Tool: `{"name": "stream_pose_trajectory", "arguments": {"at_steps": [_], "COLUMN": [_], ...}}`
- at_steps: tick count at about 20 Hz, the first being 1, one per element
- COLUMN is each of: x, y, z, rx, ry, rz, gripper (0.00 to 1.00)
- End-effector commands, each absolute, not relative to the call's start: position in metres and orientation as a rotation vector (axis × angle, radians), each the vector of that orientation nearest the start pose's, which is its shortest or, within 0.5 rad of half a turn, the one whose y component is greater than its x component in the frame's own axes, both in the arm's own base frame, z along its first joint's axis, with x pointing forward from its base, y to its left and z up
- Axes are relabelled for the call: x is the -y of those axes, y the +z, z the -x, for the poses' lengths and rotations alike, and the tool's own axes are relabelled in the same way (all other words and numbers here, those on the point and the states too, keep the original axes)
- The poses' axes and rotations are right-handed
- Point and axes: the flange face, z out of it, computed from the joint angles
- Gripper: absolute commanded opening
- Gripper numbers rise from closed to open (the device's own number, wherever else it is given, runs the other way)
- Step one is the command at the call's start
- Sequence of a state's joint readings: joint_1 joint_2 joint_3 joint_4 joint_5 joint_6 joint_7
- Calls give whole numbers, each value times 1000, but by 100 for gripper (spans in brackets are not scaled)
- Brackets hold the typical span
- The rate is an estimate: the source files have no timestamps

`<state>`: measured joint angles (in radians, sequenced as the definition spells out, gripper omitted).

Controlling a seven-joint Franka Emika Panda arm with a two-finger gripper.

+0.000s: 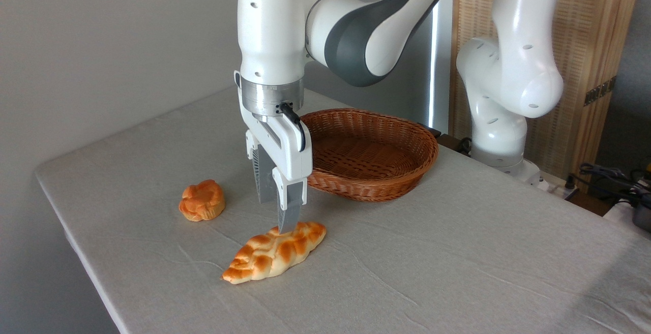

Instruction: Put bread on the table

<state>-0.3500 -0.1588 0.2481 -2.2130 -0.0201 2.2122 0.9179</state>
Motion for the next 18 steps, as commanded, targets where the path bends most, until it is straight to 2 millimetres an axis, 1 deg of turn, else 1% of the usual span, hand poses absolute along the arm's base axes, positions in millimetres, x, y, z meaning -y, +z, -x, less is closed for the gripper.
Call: {"name": "stream_pose_trajectory", "arguments": {"at_steps": [1, 3, 6, 8, 9, 11, 12, 13, 14, 15, 16, 18], "x": [45, 43, 39, 42, 43, 44, 44, 46, 49, 49, 46, 35], "y": [478, 489, 495, 503, 517, 542, 548, 552, 562, 568, 579, 594], "z": [-516, -519, -521, -523, -528, -533, -533, -532, -531, -531, -534, -541], "rx": [-1528, -1507, -1474, -1435, -1364, -1253, -1240, -1224, -1195, -1170, -1098, -989], "ry": [-242, -271, -277, -270, -266, -162, -122, -43, -30, -45, -92, -144], "rz": [2632, 2632, 2667, 2700, 2752, 2849, 2865, 2909, 2962, 2989, 3045, 3093], "gripper": [100, 100, 100, 100, 100, 100, 100, 100, 100, 100, 100, 100]}}
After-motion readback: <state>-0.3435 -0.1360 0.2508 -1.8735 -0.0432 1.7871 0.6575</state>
